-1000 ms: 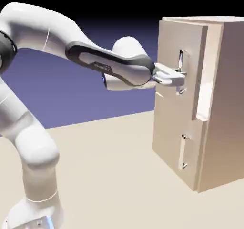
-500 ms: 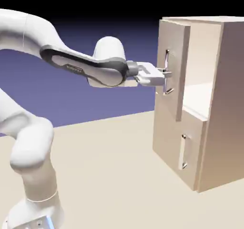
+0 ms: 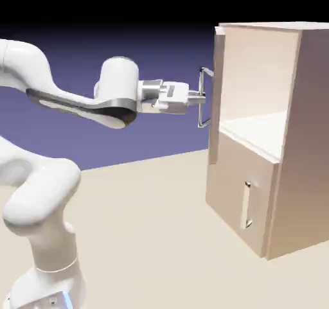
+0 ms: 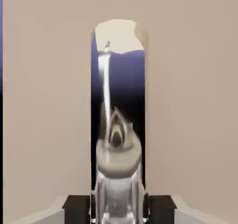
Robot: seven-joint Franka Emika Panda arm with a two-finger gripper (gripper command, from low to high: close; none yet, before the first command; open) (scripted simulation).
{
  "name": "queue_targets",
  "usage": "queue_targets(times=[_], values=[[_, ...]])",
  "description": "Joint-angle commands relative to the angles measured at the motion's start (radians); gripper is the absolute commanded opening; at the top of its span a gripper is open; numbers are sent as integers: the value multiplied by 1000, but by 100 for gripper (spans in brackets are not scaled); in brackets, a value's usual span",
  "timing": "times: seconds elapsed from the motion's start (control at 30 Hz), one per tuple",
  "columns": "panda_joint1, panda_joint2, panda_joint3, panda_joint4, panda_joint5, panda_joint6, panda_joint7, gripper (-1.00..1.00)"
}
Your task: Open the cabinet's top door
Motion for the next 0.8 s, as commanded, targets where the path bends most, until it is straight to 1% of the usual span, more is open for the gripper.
queue_targets(times=[0.0,0.13,0.27,0.5,0.77], values=[[3,-13,5,-10,43,-6,-36,-100],[44,-55,22,-49,217,-63,-179,-100],[120,-86,49,-81,391,-176,-312,-100],[254,-116,164,-75,674,-470,-468,-100],[282,-93,363,48,916,-818,-537,-100]])
